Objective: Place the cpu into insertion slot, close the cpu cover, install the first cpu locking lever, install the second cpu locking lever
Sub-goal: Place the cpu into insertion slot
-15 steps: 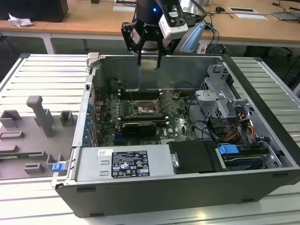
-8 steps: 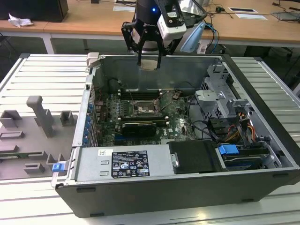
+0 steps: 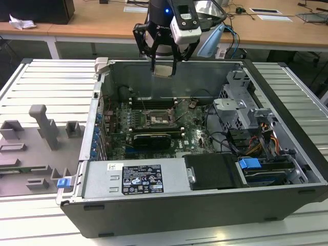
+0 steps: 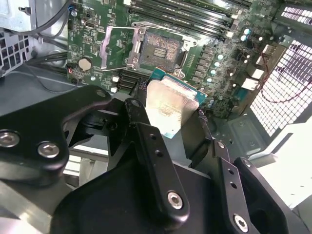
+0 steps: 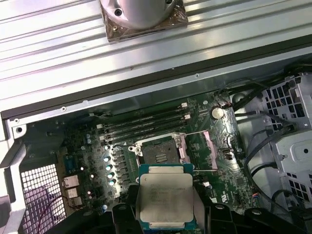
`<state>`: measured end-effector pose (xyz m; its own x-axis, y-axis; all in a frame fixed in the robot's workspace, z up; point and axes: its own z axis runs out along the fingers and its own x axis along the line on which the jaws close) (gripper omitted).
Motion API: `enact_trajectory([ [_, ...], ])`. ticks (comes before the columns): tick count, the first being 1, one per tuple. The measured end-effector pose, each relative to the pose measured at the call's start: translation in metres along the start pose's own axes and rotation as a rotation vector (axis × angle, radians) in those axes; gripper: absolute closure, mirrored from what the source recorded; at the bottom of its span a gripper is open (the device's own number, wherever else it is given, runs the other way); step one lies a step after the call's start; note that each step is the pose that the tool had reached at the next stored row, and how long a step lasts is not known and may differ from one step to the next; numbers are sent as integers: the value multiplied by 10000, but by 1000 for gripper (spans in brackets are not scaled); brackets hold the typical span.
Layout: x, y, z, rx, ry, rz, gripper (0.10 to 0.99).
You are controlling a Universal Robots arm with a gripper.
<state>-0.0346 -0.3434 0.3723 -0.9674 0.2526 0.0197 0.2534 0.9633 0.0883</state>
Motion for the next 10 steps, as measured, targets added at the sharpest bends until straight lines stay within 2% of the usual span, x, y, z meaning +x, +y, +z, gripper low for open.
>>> enact_trajectory([
  [10, 0, -1, 13, -18, -80, 900, 561],
])
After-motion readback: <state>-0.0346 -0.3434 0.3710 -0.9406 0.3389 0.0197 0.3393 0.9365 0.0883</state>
